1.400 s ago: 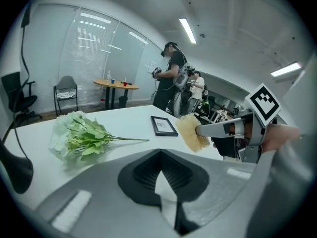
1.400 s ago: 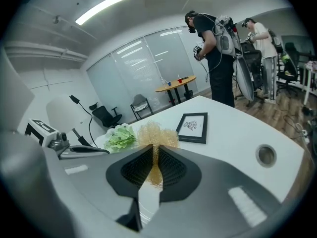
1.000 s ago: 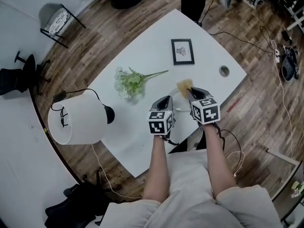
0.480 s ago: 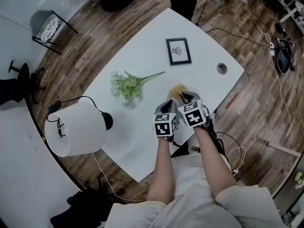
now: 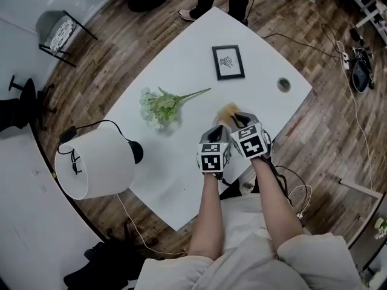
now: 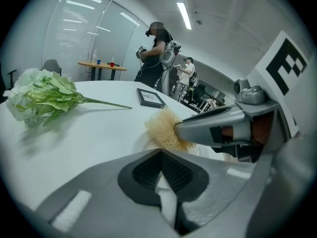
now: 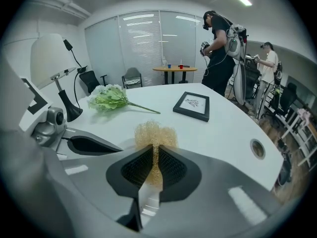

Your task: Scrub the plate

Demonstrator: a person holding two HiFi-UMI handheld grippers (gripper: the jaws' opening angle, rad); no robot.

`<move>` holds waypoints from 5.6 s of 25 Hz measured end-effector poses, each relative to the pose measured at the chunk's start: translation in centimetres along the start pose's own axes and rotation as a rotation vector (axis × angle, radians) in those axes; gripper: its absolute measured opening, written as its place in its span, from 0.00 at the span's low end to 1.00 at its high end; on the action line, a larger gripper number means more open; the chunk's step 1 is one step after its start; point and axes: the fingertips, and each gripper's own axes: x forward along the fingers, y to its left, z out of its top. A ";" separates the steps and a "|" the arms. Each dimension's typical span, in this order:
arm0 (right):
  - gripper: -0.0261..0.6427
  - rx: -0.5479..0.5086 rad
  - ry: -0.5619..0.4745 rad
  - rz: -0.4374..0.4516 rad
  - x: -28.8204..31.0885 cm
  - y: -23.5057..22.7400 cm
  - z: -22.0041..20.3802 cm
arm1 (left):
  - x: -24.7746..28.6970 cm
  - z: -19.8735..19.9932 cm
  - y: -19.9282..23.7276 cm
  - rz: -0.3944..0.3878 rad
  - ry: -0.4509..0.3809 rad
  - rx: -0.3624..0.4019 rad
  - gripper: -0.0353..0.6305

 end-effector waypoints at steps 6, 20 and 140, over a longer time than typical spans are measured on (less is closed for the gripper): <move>0.13 0.000 0.000 -0.022 -0.4 -0.9 -0.3 | -0.2 -0.1 0.1 -0.001 -0.006 -0.007 0.06; 0.13 0.043 0.012 -0.067 -2.5 -3.9 -2.4 | -0.2 -0.2 0.2 0.009 -0.007 -0.008 0.06; 0.13 -0.080 0.039 0.078 -1.4 0.9 -2.1 | -0.5 1.1 -0.1 0.018 0.010 -0.069 0.05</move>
